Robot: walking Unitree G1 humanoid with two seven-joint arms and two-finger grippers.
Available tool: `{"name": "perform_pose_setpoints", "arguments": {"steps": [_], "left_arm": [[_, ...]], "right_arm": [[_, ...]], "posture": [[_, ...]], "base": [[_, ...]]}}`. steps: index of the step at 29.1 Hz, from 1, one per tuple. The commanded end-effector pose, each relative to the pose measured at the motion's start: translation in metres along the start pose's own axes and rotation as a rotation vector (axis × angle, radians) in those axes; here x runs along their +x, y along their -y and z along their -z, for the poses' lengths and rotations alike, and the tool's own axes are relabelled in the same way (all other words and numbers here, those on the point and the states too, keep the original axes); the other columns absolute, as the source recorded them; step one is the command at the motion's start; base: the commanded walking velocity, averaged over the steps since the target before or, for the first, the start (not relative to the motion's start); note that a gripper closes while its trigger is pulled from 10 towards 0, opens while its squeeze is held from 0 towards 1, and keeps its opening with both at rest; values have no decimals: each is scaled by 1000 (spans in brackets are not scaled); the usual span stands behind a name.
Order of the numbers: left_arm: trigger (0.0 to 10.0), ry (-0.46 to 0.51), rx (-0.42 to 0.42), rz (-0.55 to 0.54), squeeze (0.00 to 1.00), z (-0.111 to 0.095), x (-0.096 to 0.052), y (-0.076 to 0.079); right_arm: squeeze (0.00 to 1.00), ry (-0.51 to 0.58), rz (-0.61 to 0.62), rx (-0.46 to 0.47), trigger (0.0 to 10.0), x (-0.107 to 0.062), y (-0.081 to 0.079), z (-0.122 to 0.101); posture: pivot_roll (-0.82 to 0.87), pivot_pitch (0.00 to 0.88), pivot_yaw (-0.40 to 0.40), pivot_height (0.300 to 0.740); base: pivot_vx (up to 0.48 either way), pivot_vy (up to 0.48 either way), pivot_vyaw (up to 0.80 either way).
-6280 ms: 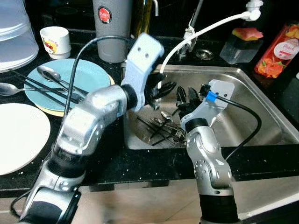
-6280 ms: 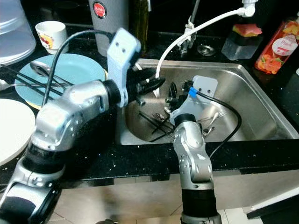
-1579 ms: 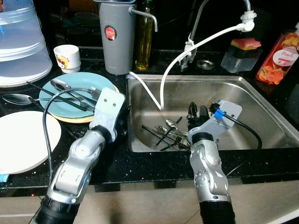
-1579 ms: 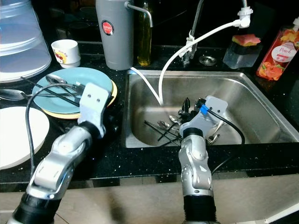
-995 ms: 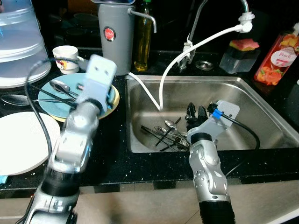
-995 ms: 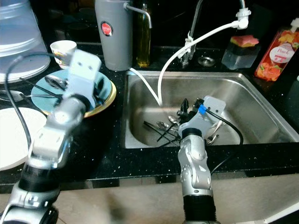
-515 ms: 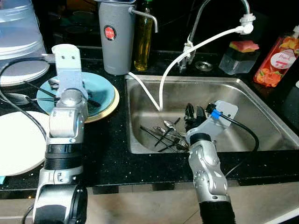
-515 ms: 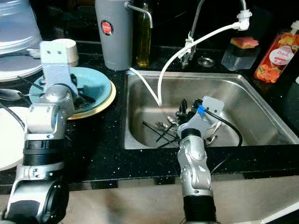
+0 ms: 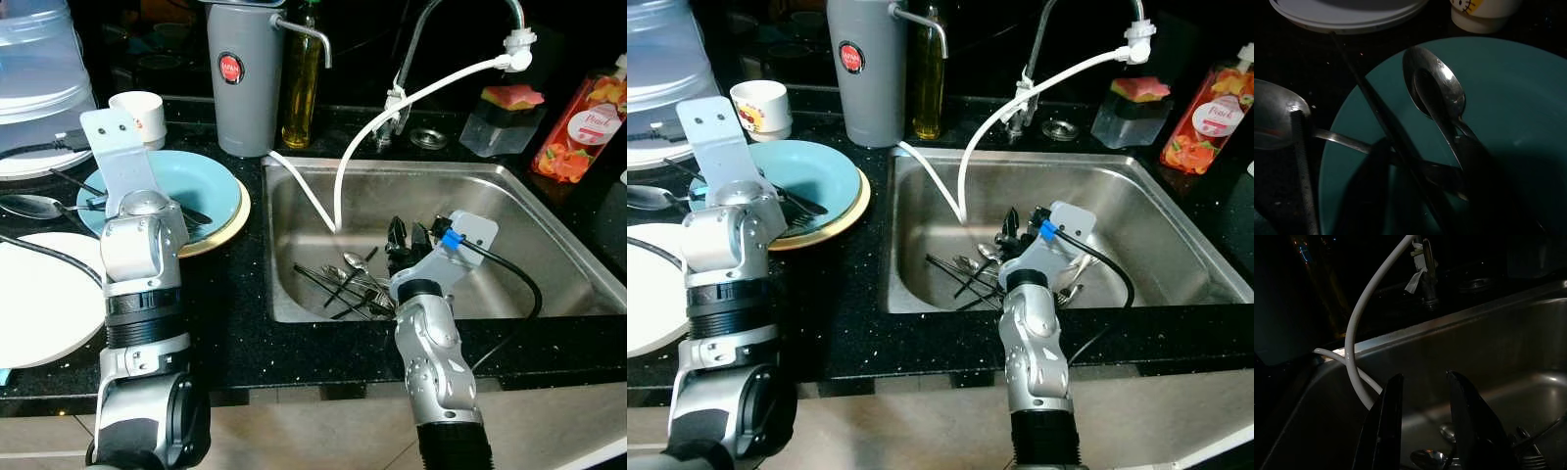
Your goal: Kitchen organization
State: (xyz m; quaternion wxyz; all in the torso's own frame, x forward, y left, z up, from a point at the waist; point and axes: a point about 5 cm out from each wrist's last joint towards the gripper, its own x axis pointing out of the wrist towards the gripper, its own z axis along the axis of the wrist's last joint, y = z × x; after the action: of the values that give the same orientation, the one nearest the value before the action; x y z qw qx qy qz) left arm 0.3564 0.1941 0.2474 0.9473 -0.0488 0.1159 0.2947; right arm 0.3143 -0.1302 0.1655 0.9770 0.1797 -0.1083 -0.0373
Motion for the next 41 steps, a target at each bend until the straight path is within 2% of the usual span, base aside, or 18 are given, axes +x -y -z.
{"name": "perform_pose_setpoints", "arguments": {"steps": [1, 3, 4, 13, 17, 26, 28, 29, 31, 32, 33, 35, 36, 40, 41], "left_arm": [[10000, 22, -21, -6, 1000, -10, 1, 1], [10000, 32, -29, -27, 1000, -15, 3, -1], [10000, 27, -37, -44, 0, -15, 4, -2], [10000, 9, -100, -59, 0, -19, 9, 0], [10000, -59, -122, -70, 0, -8, 14, 3], [10000, -134, -56, -109, 0, 7, 23, 4], [8431, -158, -29, -120, 0, 13, 25, 2], [8431, -158, -29, -120, 0, 13, 25, 2], [4980, -178, -24, -120, 0, 16, 27, 2], [4667, -197, -35, -113, 0, 18, 28, 3], [1765, -211, -44, -109, 0, 19, 29, 2], [1765, -211, -44, -109, 0, 19, 29, 2], [78, -219, -52, -107, 0, 20, 29, 2], [0, -191, -57, -107, 0, 16, 31, 1], [0, -155, -47, -111, 0, 11, 31, 0]], "right_arm": [[0, -35, 9, 1, 10000, -1, 1, 8], [0, -36, 11, 2, 10000, 0, 1, 8], [0, -35, 11, 3, 10000, 0, 1, 8], [0, -38, 6, 2, 10000, 0, 0, 9], [0, -35, 7, 3, 10000, 0, 0, 8], [0, -35, 10, 2, 10000, -1, 1, 8], [0, -34, 12, 3, 10000, -1, 1, 8], [0, -34, 12, 3, 10000, -1, 1, 8], [0, -34, 12, 3, 10000, -1, 1, 8], [0, -34, 12, 3, 10000, -1, 1, 8], [0, -35, 12, 3, 10000, -1, 1, 8], [0, -35, 12, 3, 10000, -1, 1, 8], [0, -35, 12, 2, 10000, -1, 1, 8], [0, -36, 13, 2, 10000, -1, 2, 8], [0, -36, 13, 2, 10000, -1, 2, 8]], "posture": [[317, 0, -55, 740], [316, 0, -55, 740], [316, 0, -55, 740], [318, 0, -62, 740], [311, 0, -61, 740], [307, 0, -56, 740], [306, 0, -56, 740], [306, 0, -56, 740], [307, 0, -56, 740], [308, 0, -57, 740], [307, 0, -57, 740], [307, 0, -57, 740], [305, 0, -57, 740], [307, 0, -59, 740], [307, 0, -60, 740]], "base": [[0, 0, 0], [0, 0, 0], [0, 0, 0], [0, 0, 0], [0, 0, 0], [0, 0, 0], [0, 0, 0], [0, 0, 0], [0, 0, 0], [0, 0, 0], [0, 0, 0], [0, 0, 0], [0, 0, 0], [0, 0, 0], [0, 0, 0]]}}
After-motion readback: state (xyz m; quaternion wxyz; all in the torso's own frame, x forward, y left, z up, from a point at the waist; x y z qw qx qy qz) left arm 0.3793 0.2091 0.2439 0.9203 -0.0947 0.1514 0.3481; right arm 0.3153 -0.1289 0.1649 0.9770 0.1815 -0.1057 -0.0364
